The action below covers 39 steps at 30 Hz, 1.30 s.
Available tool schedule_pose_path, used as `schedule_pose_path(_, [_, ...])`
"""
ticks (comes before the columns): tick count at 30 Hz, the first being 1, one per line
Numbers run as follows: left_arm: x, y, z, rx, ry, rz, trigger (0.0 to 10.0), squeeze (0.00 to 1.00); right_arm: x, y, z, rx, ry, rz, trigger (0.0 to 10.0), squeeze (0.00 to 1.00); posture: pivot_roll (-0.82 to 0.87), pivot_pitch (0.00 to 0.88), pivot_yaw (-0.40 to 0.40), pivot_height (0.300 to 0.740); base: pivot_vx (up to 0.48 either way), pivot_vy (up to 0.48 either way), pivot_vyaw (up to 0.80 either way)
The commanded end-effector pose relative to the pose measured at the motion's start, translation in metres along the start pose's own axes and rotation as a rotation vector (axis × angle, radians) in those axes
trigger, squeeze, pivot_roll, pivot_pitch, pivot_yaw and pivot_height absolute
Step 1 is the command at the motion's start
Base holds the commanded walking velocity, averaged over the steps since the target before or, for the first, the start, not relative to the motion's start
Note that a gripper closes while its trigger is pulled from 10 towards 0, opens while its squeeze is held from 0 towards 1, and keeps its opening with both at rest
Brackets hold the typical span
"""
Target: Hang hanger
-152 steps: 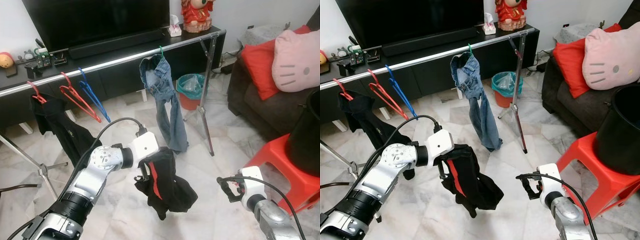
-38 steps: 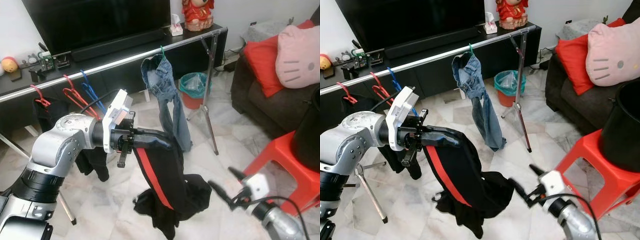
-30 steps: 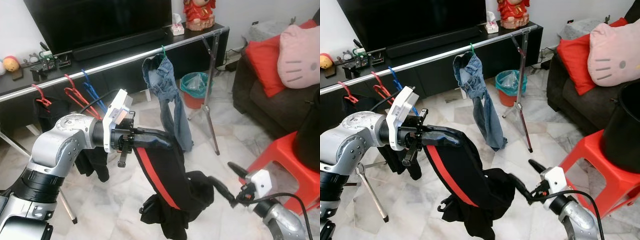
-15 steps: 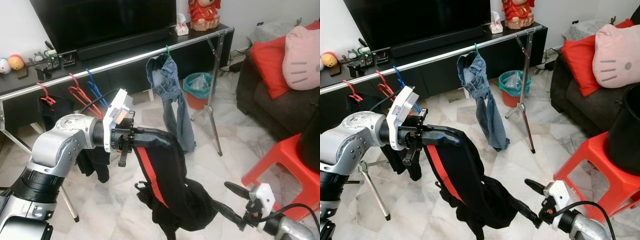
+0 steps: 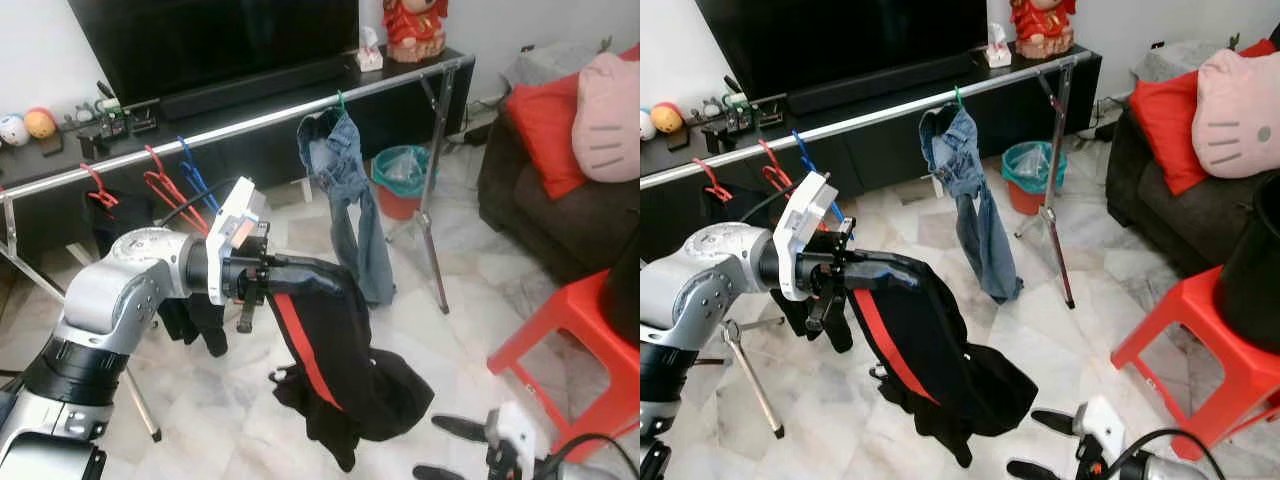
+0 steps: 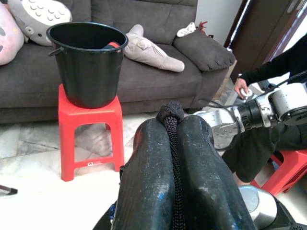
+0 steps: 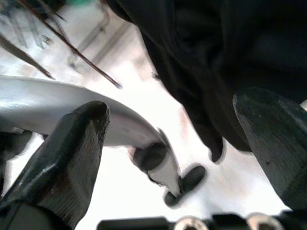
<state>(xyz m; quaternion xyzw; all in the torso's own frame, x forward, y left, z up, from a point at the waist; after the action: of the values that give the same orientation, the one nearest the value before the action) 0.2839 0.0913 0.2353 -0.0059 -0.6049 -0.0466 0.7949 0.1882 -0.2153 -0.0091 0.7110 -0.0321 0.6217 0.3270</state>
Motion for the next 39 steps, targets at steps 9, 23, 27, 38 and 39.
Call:
schedule_pose_path(9, [0.009,0.002,0.003,-0.010,-0.030,0.009,10.0,0.00,0.019,-0.005,0.035,-0.219,0.137,0.019,10.0,0.00,0.09,0.021,0.157,0.740,0.000,0.000,0.00])
schedule_pose_path(23, [0.010,0.003,0.006,-0.017,-0.034,0.006,10.0,0.00,-0.010,-0.003,0.028,-0.204,0.130,-0.126,10.0,0.00,0.09,0.021,0.154,0.740,0.000,0.000,0.00])
schedule_pose_path(27, [0.011,0.003,0.008,-0.025,-0.037,0.006,10.0,0.00,-0.018,-0.004,0.027,-0.201,0.141,-0.168,10.0,0.00,0.10,0.018,0.153,0.740,0.000,0.000,0.00])
schedule_pose_path(38, [0.011,0.003,0.012,-0.054,-0.037,-0.004,10.0,0.00,-0.018,-0.003,0.055,-0.420,0.228,-0.254,10.0,0.00,0.10,0.006,0.154,0.740,0.000,0.000,0.00])
schedule_pose_path(39, [0.011,0.003,0.012,-0.055,-0.038,-0.005,10.0,0.00,-0.016,-0.002,0.058,-0.449,0.247,-0.259,10.0,0.00,0.10,0.006,0.154,0.740,0.000,0.000,0.00])
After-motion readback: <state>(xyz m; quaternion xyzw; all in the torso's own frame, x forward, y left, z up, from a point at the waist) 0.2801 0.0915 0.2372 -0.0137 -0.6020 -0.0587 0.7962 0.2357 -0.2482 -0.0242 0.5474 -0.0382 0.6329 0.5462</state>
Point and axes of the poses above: a point about 5 cm out from each wrist's last joint towards the gripper, its own y axis pointing back from the gripper into the wrist, its own x axis along the axis of the wrist's last joint, z = x × y, the point moved 3 cm from there along -y, pointing out of the wrist towards the gripper, and after that the axes turned 15 degrees about y, right-handed, at the moved point
